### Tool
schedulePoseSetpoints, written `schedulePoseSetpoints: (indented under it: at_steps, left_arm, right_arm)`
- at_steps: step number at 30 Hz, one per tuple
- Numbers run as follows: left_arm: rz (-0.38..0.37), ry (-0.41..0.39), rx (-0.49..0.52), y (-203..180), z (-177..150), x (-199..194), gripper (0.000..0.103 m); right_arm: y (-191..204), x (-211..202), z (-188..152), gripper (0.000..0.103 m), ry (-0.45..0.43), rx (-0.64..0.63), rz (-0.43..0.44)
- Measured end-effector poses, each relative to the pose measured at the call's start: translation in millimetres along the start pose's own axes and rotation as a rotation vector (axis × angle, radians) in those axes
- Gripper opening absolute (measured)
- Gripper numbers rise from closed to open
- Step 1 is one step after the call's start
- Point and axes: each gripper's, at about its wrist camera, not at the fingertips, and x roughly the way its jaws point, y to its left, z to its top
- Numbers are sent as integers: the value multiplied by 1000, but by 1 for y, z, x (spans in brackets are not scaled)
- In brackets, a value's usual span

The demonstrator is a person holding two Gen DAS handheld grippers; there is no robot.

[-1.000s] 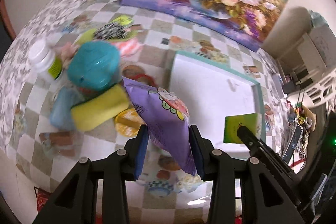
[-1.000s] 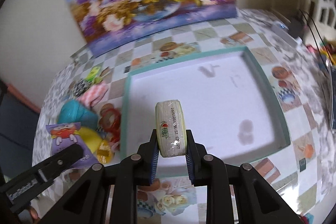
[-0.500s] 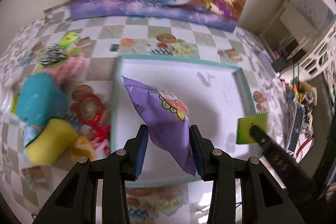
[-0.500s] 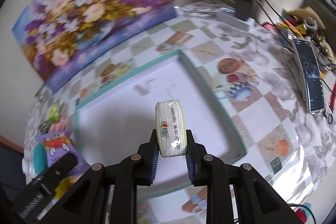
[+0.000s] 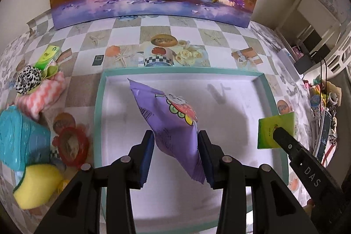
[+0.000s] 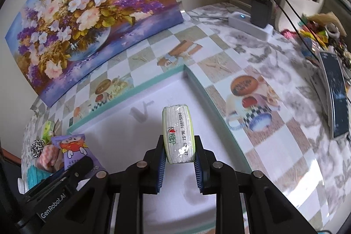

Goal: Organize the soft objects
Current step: 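Carry tissue pack with right gripper while left gripper carries snack bag over tray, then open right gripper dropping tissue pack while left gripper drops snack bag into tray, then withdraw both grippers from the tray back toward the item pile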

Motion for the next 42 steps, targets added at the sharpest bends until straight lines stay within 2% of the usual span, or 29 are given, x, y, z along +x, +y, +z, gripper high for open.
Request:
schedulePoseSetpoints:
  at_steps: [2,3,5,10,14,16,17,20,22,24,26,29,30,31,36,42]
  left_arm:
    - [-20,7,-9,3,1,2,48]
    - [-23,10,-13,4,2,2,58]
    - [-33,7,-32,7,2,1,69]
    - [-41,-15,-54,12,3,-9,71]
    - [-31,-45,-78,20,2,-19,76]
    - [-12,-57,-90,26,1,-23,82]
    - [0,-64,-101,30,1,-25,85]
    - [32,-67,-129,41,-2,-25,85]
    - [43,-67,-145,46,-3,-25,85]
    - [55,-73,-155,50,-4,-25,86]
    - [68,-79,-158,53,-6,-24,97]
    - [80,-91,-168,58,-7,-24,99]
    - [81,-96,-176,60,-8,-24,99]
    - [81,-101,-180,61,-8,-24,99]
    - [96,-114,-188,67,-10,-26,101]
    - [90,-81,-167,66,-13,-29,101]
  right_arm:
    - [1,0,3,27,-9,-2,11]
    - [1,-1,4,27,-13,3,20]
    - [0,-3,5,27,-13,13,31]
    - [1,-9,6,43,-21,15,32]
    - [2,-9,4,47,-9,3,20]
    - [1,-7,2,59,5,-1,17]
    - [1,-6,1,61,10,-2,16]
    - [2,-5,-3,62,19,-15,4]
    - [4,-5,-5,71,22,-30,-2]
    - [7,-4,-8,72,26,-53,-4]
    - [11,-3,-11,75,31,-79,-9]
    - [14,-2,-14,88,31,-102,-15]
    - [14,-2,-15,99,26,-105,-17]
    - [14,-3,-15,103,21,-107,-19]
    - [15,-4,-16,103,11,-113,-41]
    - [17,-7,-20,103,19,-133,-62]
